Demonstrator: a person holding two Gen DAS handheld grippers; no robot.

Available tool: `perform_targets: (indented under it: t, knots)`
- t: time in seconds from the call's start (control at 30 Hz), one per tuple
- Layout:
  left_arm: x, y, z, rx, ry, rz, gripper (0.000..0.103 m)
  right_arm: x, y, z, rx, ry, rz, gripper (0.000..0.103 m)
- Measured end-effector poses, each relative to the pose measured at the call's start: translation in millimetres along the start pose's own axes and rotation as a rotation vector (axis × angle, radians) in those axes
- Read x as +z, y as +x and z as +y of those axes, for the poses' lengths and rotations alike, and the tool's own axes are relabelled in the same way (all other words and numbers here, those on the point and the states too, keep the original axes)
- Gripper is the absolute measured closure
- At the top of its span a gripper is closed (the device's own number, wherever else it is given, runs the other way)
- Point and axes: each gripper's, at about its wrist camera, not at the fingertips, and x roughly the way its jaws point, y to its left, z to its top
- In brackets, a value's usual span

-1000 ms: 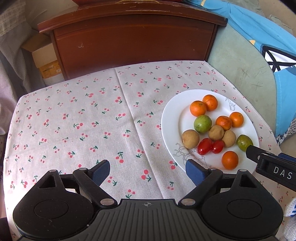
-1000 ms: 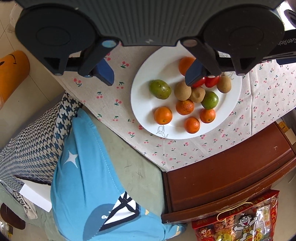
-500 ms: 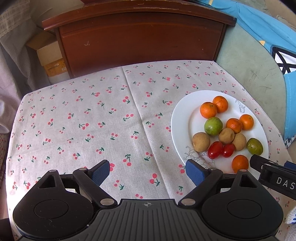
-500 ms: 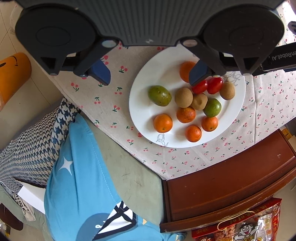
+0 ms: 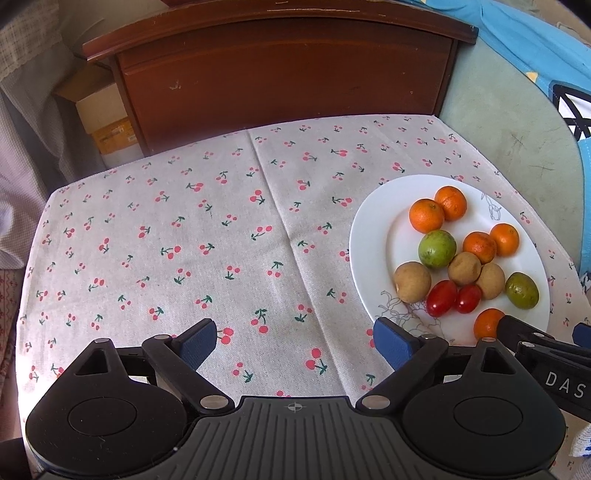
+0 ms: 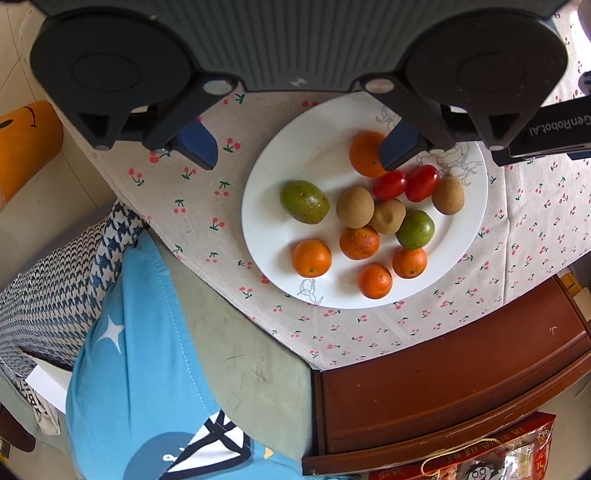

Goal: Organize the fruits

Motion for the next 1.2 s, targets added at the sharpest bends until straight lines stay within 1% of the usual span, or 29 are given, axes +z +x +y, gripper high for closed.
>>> perform_targets:
  t: [0.33,0.7,1.2]
  knots:
    - [0,-2,-3,-0.002,0.015,-0.006,0.010,0,0,4,0.004,-0.023,-0.005,0.007]
    - [0,-6,-9,0.006,0.042,-0.022,0.010,1,-1,3,-0.011,-0.029,-0.015,0.007]
    - [1,-15,-18,0.009,0.082,-0.052,0.010,-1,-6,1,-0.054,-0.038,-0.024,0.007]
